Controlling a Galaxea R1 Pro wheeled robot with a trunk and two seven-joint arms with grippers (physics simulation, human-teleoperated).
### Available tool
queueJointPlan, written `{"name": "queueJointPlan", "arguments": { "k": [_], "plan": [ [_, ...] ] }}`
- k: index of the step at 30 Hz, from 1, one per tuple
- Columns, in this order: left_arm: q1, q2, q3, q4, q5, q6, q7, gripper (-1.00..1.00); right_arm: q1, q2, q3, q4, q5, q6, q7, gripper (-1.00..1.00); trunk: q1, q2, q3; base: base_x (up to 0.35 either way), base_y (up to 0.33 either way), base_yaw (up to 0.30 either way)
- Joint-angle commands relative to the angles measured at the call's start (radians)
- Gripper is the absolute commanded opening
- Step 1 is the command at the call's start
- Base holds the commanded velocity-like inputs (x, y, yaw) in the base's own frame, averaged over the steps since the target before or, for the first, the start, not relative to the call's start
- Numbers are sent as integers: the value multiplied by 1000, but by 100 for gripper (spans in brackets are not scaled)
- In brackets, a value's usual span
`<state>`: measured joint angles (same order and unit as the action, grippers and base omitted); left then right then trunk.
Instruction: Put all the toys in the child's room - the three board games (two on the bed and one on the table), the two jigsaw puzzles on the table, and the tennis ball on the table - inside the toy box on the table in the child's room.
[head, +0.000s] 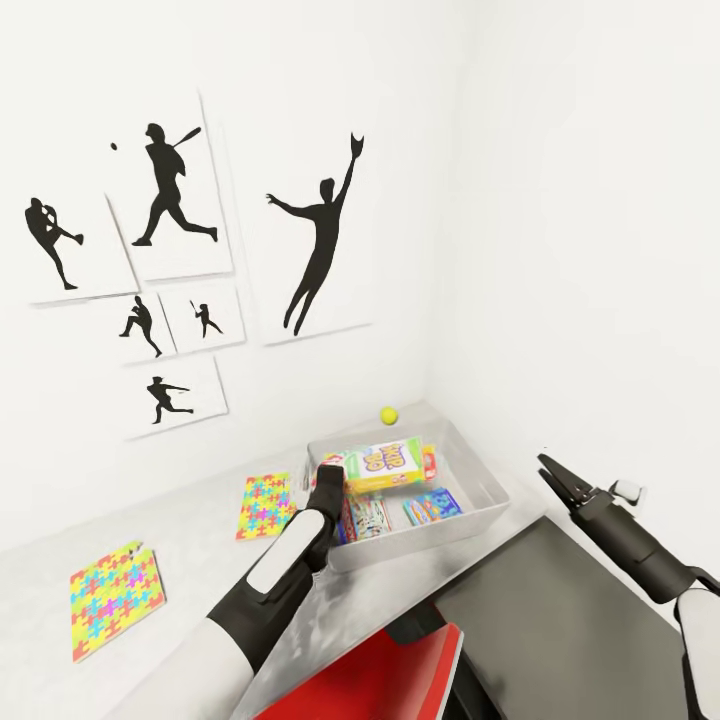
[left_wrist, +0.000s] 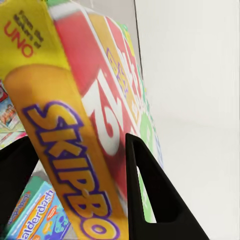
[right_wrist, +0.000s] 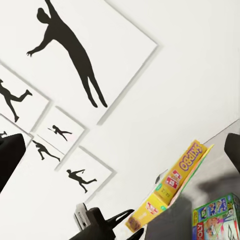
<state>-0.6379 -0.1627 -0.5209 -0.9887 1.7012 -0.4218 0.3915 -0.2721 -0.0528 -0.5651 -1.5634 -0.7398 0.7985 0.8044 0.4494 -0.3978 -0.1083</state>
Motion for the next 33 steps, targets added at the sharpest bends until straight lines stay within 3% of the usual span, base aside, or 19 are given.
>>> {"name": "queueJointPlan", "arguments": {
  "k": [1,5,15,20,33],
  "plan": [
    [-7,-5,3,1,1,-1,-3,-100,-1,0,-2,0,-2,6,2,100,1,-2,-2,0,0,0],
    [-30,-12,-20,6,-22,-19,-14,-100,2,-16,-5,0,-2,6,1,100,1,-2,-2,0,0,0],
    [-64,-12,-75,7,-25,-70,-20,-100,4,-22,-6,0,-3,7,1,100,1,-2,-2,0,0,0],
    [-65,-12,-77,7,-25,-95,-26,-100,4,-22,-7,0,-3,7,1,100,1,-2,-2,0,0,0],
    [-65,-12,-79,0,-25,-74,-28,-100,3,-31,-12,0,-4,41,-2,100,1,-2,-6,0,0,0]
  ]
}}
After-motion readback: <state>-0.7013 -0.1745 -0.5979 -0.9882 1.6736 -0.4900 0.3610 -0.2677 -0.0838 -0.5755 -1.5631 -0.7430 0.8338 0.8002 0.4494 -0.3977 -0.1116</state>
